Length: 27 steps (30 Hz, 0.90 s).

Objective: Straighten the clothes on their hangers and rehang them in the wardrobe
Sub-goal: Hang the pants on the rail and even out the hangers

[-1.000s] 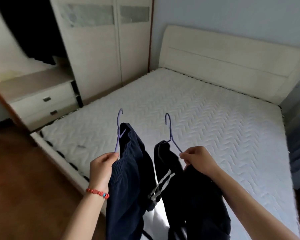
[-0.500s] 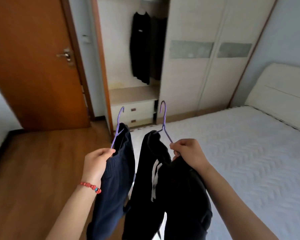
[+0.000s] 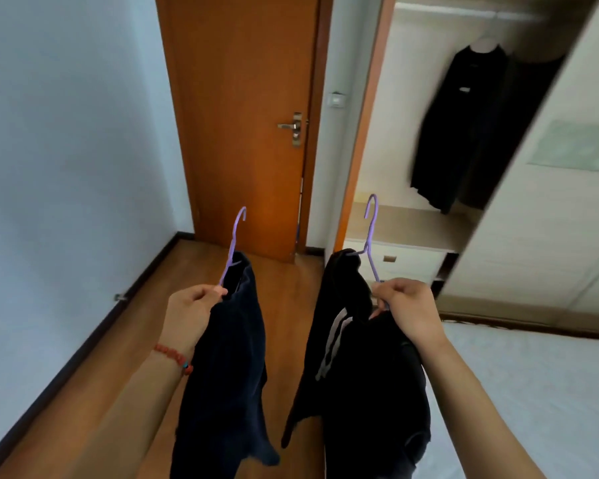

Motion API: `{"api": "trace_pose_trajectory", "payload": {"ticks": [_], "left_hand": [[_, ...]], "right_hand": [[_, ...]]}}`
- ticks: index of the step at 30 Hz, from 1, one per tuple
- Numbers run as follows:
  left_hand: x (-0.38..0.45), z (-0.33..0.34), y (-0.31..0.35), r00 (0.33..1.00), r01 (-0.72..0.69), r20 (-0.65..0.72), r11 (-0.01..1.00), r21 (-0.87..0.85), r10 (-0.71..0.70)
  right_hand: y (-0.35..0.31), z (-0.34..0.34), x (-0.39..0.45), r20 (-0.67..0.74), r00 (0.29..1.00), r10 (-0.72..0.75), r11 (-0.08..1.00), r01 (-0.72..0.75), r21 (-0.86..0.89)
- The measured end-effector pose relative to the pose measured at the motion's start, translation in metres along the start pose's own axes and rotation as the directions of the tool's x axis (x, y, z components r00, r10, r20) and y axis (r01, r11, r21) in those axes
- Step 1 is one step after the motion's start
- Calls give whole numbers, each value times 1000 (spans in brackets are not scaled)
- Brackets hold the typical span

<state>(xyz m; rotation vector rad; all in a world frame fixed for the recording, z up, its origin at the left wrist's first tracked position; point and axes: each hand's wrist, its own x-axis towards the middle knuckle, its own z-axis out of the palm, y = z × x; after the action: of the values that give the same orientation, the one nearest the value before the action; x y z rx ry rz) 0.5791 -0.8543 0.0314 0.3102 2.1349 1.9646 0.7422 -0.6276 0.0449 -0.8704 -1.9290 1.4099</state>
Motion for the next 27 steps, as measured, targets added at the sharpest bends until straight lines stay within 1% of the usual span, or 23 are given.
{"api": "trace_pose_trajectory", "payload": {"ticks": [3, 7, 14, 21, 27], "left_hand": [[61, 3, -14, 999, 45, -6, 999, 9, -45], [141, 12, -17, 997, 74, 31, 997, 37, -76], [265, 43, 1, 992, 61, 106, 995, 75, -69], [387, 115, -3, 982, 94, 159, 993, 69, -104], [478, 196, 4, 967, 131, 212, 990, 61, -141]], "right_hand": [[6, 33, 57, 13, 1000, 22, 1000, -22, -12], [11, 77, 130, 13, 997, 82, 997, -81, -12], [8, 121, 238, -36, 988, 153, 988, -152, 23], [21, 132, 356, -119, 981, 152, 988, -152, 8], [43, 130, 461, -187, 966, 178, 983, -169, 65]]}}
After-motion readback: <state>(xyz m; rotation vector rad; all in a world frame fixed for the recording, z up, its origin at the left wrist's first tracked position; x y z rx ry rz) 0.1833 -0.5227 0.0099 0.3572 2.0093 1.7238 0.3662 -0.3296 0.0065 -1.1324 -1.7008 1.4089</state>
